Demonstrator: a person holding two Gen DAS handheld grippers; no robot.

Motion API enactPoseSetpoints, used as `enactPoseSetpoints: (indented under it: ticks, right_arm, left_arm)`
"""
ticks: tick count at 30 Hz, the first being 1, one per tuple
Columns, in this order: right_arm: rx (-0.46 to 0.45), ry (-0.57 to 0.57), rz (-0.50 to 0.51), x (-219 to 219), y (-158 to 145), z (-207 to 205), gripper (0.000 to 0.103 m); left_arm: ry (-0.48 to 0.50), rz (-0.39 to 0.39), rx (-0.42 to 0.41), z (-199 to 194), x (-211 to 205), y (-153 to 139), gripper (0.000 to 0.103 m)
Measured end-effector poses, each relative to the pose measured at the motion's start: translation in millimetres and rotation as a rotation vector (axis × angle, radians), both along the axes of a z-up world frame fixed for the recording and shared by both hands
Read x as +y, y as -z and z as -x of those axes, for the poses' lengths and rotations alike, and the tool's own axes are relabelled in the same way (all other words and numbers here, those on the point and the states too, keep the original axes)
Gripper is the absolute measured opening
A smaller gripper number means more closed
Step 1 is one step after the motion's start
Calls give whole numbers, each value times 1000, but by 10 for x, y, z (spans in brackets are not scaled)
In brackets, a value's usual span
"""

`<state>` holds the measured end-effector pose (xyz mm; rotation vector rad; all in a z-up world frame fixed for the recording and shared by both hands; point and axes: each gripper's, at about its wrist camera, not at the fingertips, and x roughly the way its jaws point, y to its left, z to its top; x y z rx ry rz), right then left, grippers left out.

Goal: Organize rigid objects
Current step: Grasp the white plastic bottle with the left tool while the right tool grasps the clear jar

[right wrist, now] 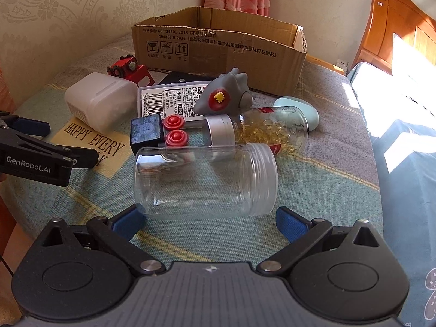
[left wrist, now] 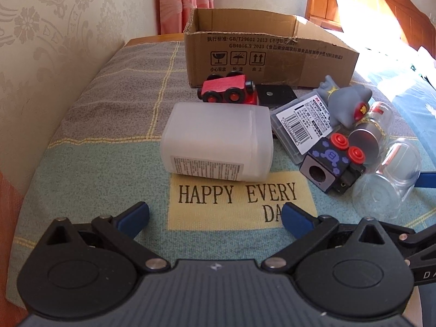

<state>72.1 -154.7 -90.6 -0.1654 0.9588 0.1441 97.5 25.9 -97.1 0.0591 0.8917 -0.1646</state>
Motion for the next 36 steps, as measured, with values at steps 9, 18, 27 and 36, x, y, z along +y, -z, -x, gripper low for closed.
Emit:
enactPoseSetpoints:
  ticks: [9, 18, 27, 36]
  right_arm:
    - [-62, -5, -41, -69, 61, 25, 103]
    - [-98, -2, -49, -83, 70, 80, 103]
    - [-110, -2, -42, -14, -14, 60, 103]
    - [-131, 17, -47, -30, -118, 50, 103]
  left_arm:
    - [6, 4, -27, -101, 10, 22, 103]
    - [40, -11, -90, -216, 1, 2, 102]
    - [62, -37, -142, -373, -36, -68, 102]
    - [76, -39, -151, -450, -74, -79, 100]
